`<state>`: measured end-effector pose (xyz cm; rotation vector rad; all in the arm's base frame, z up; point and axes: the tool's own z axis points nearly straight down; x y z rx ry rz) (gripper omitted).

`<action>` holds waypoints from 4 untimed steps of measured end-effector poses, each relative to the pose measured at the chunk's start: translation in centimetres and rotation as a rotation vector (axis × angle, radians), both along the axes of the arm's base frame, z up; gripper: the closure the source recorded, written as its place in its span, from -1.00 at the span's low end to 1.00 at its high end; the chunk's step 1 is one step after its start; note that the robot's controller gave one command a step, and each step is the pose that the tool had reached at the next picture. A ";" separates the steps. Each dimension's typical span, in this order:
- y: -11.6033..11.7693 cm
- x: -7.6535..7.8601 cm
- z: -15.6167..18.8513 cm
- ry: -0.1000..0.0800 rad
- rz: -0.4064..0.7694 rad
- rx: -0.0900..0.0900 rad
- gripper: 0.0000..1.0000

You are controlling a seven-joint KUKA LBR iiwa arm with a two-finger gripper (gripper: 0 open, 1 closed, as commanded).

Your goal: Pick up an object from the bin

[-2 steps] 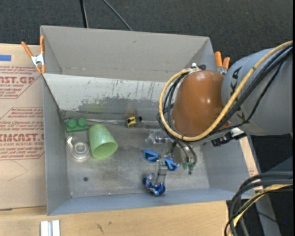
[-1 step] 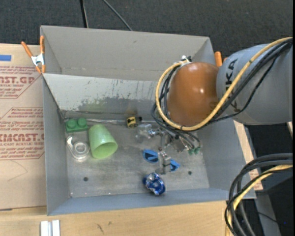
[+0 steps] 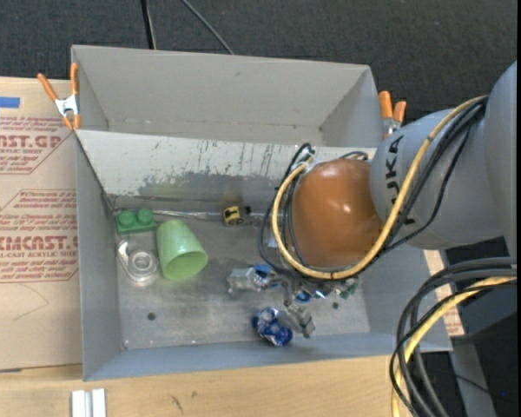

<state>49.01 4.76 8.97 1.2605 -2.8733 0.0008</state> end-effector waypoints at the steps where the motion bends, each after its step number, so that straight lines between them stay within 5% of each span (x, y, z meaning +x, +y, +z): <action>1: -0.1 -0.6 -0.9 -0.005 0.203 -0.004 -1.00; 2: 0.2 -0.9 -1.4 -0.008 0.203 0.006 1.00; 3: 0.1 -1.0 -1.6 -0.004 0.202 0.005 -1.00; 4: 0.1 -1.0 -1.6 -0.003 0.202 0.005 1.00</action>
Offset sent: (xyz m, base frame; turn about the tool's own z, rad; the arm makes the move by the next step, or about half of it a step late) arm -0.0098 -0.0007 -0.0157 -0.2032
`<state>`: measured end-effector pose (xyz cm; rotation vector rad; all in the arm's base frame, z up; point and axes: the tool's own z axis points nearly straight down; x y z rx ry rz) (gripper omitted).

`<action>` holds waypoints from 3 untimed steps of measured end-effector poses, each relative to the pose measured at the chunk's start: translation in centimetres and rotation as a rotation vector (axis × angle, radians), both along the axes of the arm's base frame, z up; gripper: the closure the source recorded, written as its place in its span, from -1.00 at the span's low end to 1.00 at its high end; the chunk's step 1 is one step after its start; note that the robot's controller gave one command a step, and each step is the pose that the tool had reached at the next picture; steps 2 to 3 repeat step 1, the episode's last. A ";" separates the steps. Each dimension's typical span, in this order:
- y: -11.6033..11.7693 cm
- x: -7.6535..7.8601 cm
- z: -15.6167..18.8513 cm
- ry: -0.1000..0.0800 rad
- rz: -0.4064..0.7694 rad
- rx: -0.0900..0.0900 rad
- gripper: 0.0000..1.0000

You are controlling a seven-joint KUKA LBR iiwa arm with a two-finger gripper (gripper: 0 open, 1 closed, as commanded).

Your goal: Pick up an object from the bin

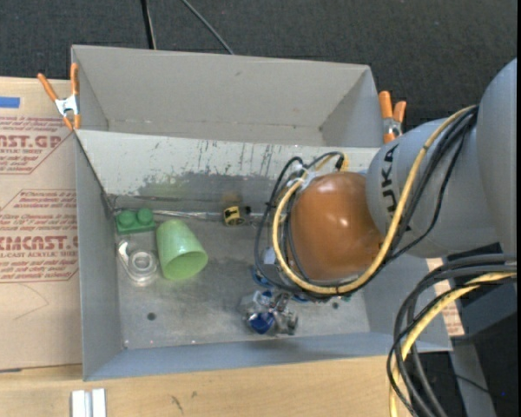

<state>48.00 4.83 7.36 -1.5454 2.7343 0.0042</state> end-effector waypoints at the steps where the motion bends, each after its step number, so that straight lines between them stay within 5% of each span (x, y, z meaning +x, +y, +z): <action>1: 0.6 1.4 13.4 -0.010 0.066 -0.001 1.00; 3: 0.6 1.4 13.4 -0.010 0.066 -0.001 1.00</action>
Offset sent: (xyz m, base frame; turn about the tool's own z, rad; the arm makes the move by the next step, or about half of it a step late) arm 0.0121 0.0049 0.1307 -0.0672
